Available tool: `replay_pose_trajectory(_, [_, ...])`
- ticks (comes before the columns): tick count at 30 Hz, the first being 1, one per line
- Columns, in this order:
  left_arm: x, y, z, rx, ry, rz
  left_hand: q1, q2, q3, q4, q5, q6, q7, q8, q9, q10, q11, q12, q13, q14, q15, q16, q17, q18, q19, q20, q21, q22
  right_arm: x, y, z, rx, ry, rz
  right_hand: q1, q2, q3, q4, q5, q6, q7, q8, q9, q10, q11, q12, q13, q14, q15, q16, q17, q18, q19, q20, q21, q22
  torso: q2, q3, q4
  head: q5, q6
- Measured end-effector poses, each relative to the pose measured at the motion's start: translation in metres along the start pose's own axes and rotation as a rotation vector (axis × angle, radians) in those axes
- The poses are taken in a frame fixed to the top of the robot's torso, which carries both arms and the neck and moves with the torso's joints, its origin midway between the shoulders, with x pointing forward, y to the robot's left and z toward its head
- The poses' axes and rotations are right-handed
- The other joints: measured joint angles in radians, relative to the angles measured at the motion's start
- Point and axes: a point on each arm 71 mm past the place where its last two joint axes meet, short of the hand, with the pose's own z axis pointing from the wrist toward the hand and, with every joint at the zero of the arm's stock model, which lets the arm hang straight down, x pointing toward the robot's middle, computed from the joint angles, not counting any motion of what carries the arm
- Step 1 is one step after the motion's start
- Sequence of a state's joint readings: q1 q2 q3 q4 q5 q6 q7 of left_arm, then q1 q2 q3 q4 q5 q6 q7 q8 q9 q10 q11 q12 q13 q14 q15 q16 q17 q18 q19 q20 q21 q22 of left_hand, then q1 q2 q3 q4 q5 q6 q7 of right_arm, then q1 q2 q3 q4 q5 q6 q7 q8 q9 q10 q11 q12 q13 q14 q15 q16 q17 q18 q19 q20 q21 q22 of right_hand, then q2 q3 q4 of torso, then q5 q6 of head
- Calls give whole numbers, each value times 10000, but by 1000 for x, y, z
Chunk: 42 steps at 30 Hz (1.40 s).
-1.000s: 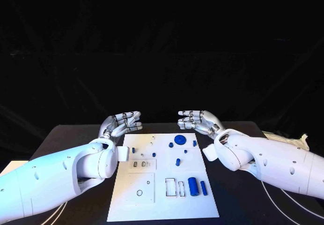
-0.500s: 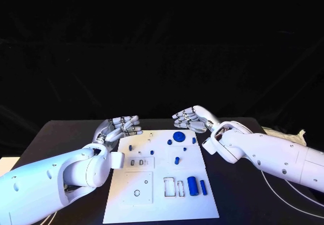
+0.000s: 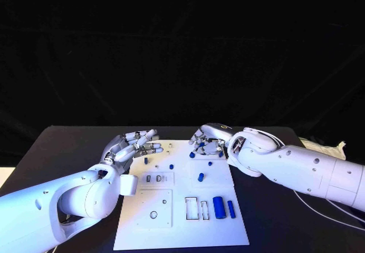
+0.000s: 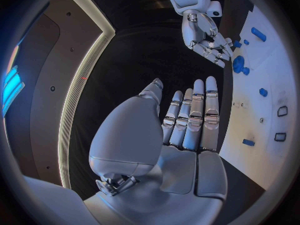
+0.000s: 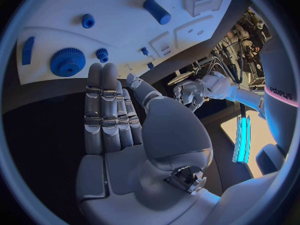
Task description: Assemble the parts on the task board
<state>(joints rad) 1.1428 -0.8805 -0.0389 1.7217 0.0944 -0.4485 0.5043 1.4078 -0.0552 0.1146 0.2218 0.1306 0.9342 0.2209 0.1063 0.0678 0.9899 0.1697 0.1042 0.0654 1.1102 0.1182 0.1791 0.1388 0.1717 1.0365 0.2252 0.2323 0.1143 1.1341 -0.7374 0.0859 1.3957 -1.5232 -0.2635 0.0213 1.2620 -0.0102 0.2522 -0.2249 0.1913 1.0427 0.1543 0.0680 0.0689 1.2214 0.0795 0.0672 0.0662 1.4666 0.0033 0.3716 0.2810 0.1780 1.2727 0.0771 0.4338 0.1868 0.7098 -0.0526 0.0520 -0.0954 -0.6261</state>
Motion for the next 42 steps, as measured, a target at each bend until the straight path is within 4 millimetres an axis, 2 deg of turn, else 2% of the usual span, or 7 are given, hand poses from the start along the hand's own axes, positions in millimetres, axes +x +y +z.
replay_pose_trajectory(4, [5,-3,-3,-17,168,-159,0,0,0,0,0,0,0,0,0,0,0,-1,0,0,0,0,12,0,0,0,0,0,2,4,2,108,367,-837,-97,-97,110,192,-3,50,-51,0,-1,-87,-60,0,0,-23,-22,1358,891,-1,261,-53,612,350,111,-31,54,-17,28])
replay_pose_trajectory(8, [8,-5,-4,-18,286,-256,0,0,0,0,0,0,0,0,-10,0,0,-1,0,0,0,-50,12,0,0,0,0,-13,3,6,4,210,598,-1484,-133,-236,201,356,-60,48,-52,0,-1,-412,22,0,0,-21,-21,2296,1536,0,278,-36,1049,616,200,-58,95,-47,49])
replay_pose_trajectory(10, [9,-6,-4,-24,311,-280,0,0,0,0,0,-1,0,0,-10,0,0,-1,0,0,0,-51,12,-1,0,0,0,-13,4,7,5,239,662,-1694,-86,-274,213,393,-60,47,-53,0,-1,-510,36,0,0,-21,-21,2622,1835,0,278,-36,1169,696,220,-65,104,-48,58])
replay_pose_trajectory(13, [9,-7,-5,-30,333,-313,0,0,0,-57,0,-1,0,-39,-9,0,0,-1,0,0,0,-56,23,-1,0,0,0,-13,4,8,6,300,739,-2052,-50,-389,290,553,-99,44,-56,0,-2,-708,66,0,0,-21,-21,3706,2911,0,273,-32,1527,926,261,-78,124,-33,69])
replay_pose_trajectory(20, [7,-9,-6,-35,334,-331,0,0,0,-57,0,-1,0,-39,-9,0,0,-1,0,-1,0,-56,23,-1,-1,0,0,-21,1,9,6,429,655,-2591,22,-461,409,809,-196,-10,-104,0,-2,-838,61,1,0,-21,-20,5145,4418,-1,110,18,2095,1288,333,-83,159,-69,79])
replay_pose_trajectory(27, [6,-9,-6,-48,339,-341,0,0,0,-57,0,-1,0,-39,-8,-1,1,-1,0,-1,0,-56,22,-1,0,0,0,-21,-2,9,7,564,526,-2907,70,-508,584,984,-253,-10,-104,0,-3,-843,57,1,0,-21,-20,6014,5327,-1,54,34,2503,1543,380,-90,175,-102,70])
replay_pose_trajectory(42, [5,-11,-7,-105,370,-361,0,-1,15,-127,0,-2,-1,-87,-17,-1,1,-63,0,-1,0,-97,59,-3,-1,1,-40,-57,1,7,14,730,715,-3014,227,-532,1127,1382,-429,129,-129,1,8,-710,39,1,0,-21,-19,7091,6416,0,-106,19,3200,1995,502,-87,227,-119,63])
